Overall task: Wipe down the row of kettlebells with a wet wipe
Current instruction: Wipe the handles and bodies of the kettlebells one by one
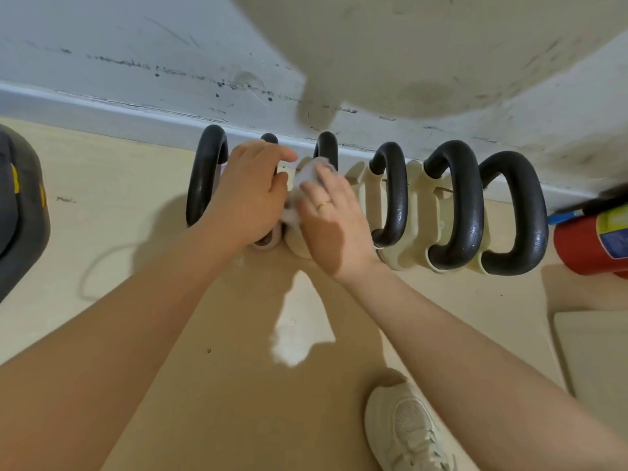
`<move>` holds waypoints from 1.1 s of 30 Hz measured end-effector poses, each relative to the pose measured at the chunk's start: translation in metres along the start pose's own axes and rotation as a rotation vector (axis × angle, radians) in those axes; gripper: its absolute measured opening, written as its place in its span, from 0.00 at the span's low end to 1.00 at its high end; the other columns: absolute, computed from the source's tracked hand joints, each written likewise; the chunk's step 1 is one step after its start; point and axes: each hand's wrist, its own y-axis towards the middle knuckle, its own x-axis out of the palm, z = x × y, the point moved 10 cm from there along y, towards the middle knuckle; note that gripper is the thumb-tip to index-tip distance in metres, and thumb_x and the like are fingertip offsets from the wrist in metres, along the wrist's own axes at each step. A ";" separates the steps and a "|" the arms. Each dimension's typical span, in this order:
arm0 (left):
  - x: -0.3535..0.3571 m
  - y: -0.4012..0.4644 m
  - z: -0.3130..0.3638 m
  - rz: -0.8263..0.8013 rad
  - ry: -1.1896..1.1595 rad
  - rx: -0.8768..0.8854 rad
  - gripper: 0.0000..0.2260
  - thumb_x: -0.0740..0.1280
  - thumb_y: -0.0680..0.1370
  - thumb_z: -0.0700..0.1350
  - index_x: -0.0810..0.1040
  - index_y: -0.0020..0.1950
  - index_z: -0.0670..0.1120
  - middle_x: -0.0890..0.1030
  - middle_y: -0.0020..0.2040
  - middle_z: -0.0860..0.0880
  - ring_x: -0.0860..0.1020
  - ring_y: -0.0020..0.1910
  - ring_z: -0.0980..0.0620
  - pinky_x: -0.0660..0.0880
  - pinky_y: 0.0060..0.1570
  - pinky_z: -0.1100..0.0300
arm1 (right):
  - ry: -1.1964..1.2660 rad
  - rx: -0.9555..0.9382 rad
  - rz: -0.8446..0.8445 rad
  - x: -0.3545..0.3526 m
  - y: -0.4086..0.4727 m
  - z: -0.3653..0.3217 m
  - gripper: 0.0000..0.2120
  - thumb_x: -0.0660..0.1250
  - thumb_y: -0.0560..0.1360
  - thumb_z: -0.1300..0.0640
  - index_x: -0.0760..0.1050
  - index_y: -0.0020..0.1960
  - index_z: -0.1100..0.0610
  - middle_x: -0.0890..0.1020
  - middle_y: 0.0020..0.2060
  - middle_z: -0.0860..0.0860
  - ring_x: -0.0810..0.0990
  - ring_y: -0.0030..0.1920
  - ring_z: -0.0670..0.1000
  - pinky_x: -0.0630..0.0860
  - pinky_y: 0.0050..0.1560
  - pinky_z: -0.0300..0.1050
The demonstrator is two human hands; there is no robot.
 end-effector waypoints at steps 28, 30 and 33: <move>0.054 -0.030 -0.002 -0.174 -0.300 -0.228 0.15 0.59 0.78 0.47 0.68 0.66 0.48 0.80 0.54 0.50 0.77 0.51 0.52 0.69 0.45 0.64 | 0.062 -0.235 -0.010 -0.018 -0.014 0.024 0.20 0.52 0.78 0.63 0.70 0.67 0.66 0.73 0.66 0.62 0.71 0.67 0.62 0.67 0.68 0.55; 0.069 -0.029 0.000 -0.250 -0.341 -0.266 0.17 0.62 0.77 0.50 0.70 0.64 0.47 0.81 0.53 0.49 0.78 0.51 0.51 0.71 0.44 0.63 | 0.270 0.020 -0.044 -0.037 -0.008 0.045 0.20 0.58 0.75 0.64 0.70 0.66 0.64 0.74 0.65 0.62 0.74 0.64 0.61 0.70 0.65 0.54; 0.069 -0.025 0.004 -0.187 -0.342 -0.289 0.15 0.67 0.74 0.50 0.73 0.58 0.46 0.79 0.44 0.53 0.78 0.47 0.52 0.68 0.39 0.69 | 0.618 0.484 0.216 -0.085 -0.020 0.101 0.12 0.53 0.80 0.57 0.72 0.43 0.47 0.77 0.37 0.50 0.76 0.38 0.49 0.70 0.39 0.42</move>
